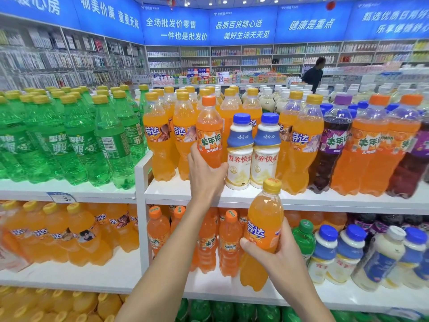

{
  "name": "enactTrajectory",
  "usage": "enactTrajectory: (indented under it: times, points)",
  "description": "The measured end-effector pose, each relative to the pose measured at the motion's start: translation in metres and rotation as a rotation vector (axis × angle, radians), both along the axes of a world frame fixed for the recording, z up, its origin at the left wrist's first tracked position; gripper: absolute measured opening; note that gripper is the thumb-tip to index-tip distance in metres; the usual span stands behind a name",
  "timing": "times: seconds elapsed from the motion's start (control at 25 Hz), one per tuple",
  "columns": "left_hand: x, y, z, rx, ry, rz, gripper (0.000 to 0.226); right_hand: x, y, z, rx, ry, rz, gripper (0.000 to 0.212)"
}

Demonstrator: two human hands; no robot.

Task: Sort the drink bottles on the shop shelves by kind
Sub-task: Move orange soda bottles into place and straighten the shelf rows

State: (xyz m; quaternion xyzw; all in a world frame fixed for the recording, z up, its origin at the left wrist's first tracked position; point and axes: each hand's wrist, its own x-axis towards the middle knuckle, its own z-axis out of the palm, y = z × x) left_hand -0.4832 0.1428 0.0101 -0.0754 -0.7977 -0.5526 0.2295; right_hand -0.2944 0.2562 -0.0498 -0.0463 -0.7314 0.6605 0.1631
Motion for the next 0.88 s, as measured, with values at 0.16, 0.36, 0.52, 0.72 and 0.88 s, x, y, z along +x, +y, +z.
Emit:
enactTrajectory:
  times: [0.16,0.36,0.52,0.72,0.88]
  points:
    - [-0.001,-0.014,0.004,0.116,-0.037,-0.154,0.073,-0.002,-0.005,0.005,0.025,0.008,0.001,0.053]
    - [0.009,-0.033,0.006,0.234,-0.08,-0.262,0.075,-0.006,-0.013,0.009,0.031,0.009,-0.001,0.054]
    - [0.02,-0.053,0.002,0.26,-0.067,-0.335,0.066,-0.018,-0.025,0.021,0.057,0.041,-0.007,0.053]
    - [0.032,-0.085,0.0,0.256,-0.087,-0.414,0.064,-0.041,-0.043,0.045,0.091,0.107,-0.024,0.054]
    - [0.038,-0.109,0.0,0.298,-0.126,-0.42,0.063,-0.069,-0.057,0.065,0.174,0.157,-0.086,0.05]
